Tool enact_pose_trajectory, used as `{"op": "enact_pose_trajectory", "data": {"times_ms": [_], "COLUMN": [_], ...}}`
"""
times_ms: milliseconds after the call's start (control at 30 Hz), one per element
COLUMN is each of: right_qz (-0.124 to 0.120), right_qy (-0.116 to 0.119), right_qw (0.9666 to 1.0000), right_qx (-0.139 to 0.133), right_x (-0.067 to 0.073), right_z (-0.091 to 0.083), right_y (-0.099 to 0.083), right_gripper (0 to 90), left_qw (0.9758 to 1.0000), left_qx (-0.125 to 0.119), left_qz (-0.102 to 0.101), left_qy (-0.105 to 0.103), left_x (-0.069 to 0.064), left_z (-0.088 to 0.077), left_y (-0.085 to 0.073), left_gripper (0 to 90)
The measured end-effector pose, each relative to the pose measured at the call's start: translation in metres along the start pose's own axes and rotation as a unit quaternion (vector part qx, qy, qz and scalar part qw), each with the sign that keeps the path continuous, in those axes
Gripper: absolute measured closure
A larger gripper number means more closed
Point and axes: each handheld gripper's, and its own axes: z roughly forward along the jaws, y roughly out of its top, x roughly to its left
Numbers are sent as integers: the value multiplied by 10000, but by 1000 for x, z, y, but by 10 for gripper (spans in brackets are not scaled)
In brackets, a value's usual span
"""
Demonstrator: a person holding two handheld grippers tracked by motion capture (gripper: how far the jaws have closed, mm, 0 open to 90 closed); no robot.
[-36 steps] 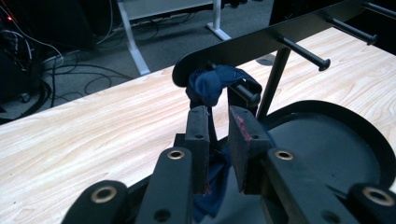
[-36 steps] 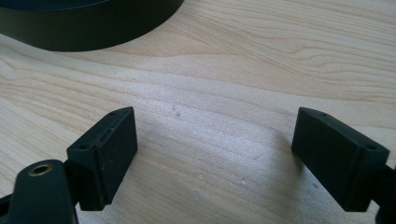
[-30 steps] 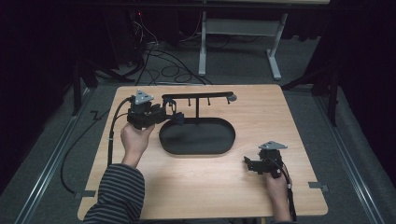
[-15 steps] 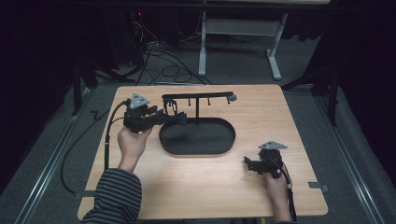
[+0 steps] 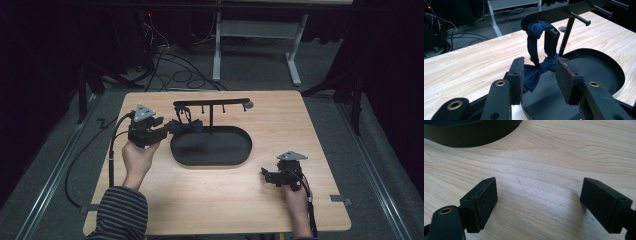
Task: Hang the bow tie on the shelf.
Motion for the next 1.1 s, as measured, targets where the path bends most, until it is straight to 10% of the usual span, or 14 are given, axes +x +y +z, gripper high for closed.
{"op": "enact_pose_trajectory", "data": {"times_ms": [1100], "right_qz": [-16], "right_qy": [8], "right_qw": [10000], "right_qx": [-2], "right_x": [0], "right_z": [0], "right_y": [0], "right_gripper": [154], "left_qw": [9989], "left_qx": [-132], "left_qz": [-448], "left_qy": [-41], "left_x": [18], "left_z": [-23], "left_y": [-30], "left_gripper": [527]}}
